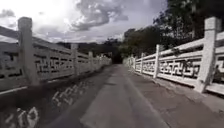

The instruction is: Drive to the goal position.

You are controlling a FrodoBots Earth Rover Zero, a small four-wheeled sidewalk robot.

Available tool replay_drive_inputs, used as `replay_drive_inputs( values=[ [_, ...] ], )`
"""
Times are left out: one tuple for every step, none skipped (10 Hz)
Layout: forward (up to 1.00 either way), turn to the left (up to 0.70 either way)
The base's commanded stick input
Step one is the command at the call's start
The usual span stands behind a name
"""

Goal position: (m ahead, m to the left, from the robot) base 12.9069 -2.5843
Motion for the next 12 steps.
replay_drive_inputs(
  values=[
    [0.7,0.0],
    [0.7,0.0],
    [0.7,0.0],
    [0.7,0.0],
    [0.7,0.0],
    [0.7,0.0],
    [0.7,0.0],
    [0.7,0.0],
    [0.7,0.0],
    [0.7,0.0],
    [0.7,-0.13],
    [0.7,-0.13]
  ],
)
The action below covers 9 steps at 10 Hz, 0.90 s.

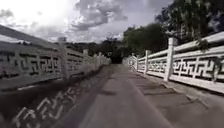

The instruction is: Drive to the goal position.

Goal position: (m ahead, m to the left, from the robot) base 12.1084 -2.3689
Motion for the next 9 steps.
replay_drive_inputs(
  values=[
    [0.7,-0.04],
    [0.7,0.0],
    [0.7,0.0],
    [0.7,0.0],
    [0.7,0.0],
    [0.7,0.0],
    [0.7,0.0],
    [0.7,0.0],
    [0.7,0.0]
  ],
)
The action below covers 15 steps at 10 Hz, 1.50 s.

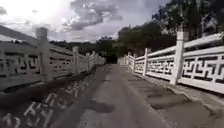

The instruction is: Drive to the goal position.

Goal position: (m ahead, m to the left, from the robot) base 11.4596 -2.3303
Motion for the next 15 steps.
replay_drive_inputs(
  values=[
    [0.7,0.0],
    [0.7,0.0],
    [0.7,0.0],
    [0.7,0.0],
    [0.7,0.0],
    [0.7,0.1],
    [0.7,0.12],
    [0.7,0.01],
    [0.7,0.0],
    [0.7,0.0],
    [0.7,0.0],
    [0.7,0.0],
    [0.7,0.0],
    [0.7,0.0],
    [0.7,0.0]
  ],
)
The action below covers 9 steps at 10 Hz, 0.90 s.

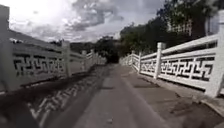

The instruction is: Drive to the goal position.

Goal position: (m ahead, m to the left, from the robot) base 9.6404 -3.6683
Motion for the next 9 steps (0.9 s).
replay_drive_inputs(
  values=[
    [0.7,0.0],
    [0.7,0.0],
    [0.7,0.0],
    [0.7,0.0],
    [0.7,0.0],
    [0.7,0.0],
    [0.7,0.0],
    [0.7,0.0],
    [0.7,0.0]
  ],
)
